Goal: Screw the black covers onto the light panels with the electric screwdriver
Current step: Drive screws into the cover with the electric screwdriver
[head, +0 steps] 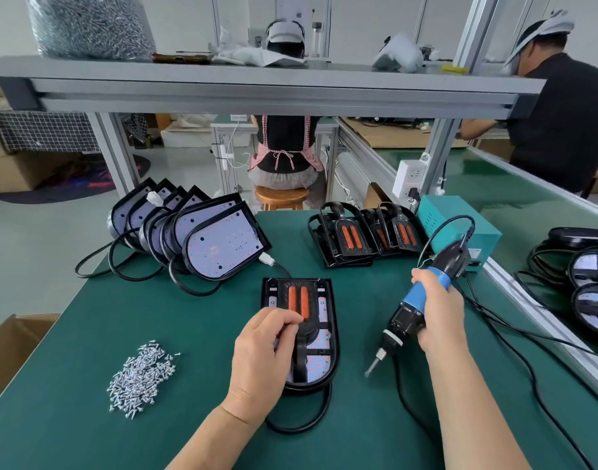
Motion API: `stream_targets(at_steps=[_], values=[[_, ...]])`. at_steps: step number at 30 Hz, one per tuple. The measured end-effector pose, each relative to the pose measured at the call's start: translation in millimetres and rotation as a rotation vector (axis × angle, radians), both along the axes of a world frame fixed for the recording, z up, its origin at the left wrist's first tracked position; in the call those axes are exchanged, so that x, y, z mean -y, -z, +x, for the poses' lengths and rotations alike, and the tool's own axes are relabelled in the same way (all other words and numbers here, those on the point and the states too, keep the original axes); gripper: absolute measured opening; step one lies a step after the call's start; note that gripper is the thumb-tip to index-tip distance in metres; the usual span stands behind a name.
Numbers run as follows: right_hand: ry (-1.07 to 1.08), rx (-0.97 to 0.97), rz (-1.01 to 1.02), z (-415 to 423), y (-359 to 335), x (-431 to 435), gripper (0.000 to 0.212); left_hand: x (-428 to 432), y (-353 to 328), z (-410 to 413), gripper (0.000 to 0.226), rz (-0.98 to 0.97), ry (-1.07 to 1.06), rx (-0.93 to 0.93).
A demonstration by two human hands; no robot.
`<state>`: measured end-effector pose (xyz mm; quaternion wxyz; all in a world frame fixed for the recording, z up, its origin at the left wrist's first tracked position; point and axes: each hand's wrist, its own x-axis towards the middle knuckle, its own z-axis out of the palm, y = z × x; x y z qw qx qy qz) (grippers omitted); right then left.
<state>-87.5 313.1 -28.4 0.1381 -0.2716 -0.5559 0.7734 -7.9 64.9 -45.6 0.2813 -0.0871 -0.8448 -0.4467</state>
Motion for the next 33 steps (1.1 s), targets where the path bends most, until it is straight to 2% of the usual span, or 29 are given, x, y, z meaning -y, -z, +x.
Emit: stream_targets(at_steps=[4, 8, 10, 13, 18, 21, 33], values=[[0.011, -0.221, -0.355, 5.7, -23.5, 17.0, 0.009, -5.8, -11.6, 0.7, 0.025, 0.024, 0.061, 0.074], [-0.001, -0.36, -0.754, 9.4, -51.7, 38.3, 0.016, -11.1, -23.2, -5.1, 0.027, 0.225, 0.135, 0.304], [-0.005, -0.408, -0.837, 11.4, -61.0, 48.2, 0.02, -11.1, -26.2, -8.4, 0.025, 0.314, 0.14, 0.364], [0.029, -0.478, -0.752, 13.8, -67.3, 61.1, 0.02, -6.9, -27.7, -10.7, 0.025, 0.399, 0.136, 0.392], [0.098, -0.561, -0.559, 18.5, -68.3, 72.1, 0.034, 0.3, -29.0, -11.9, 0.022, 0.557, 0.167, 0.408], [0.134, -0.595, -0.455, 20.8, -71.2, 75.1, 0.03, 1.2, -30.9, -11.0, 0.02, 0.594, 0.188, 0.402], [0.138, -0.546, -0.461, 23.0, -72.5, 79.4, 0.029, 1.5, -36.3, -11.9, 0.027, 0.564, 0.198, 0.361]])
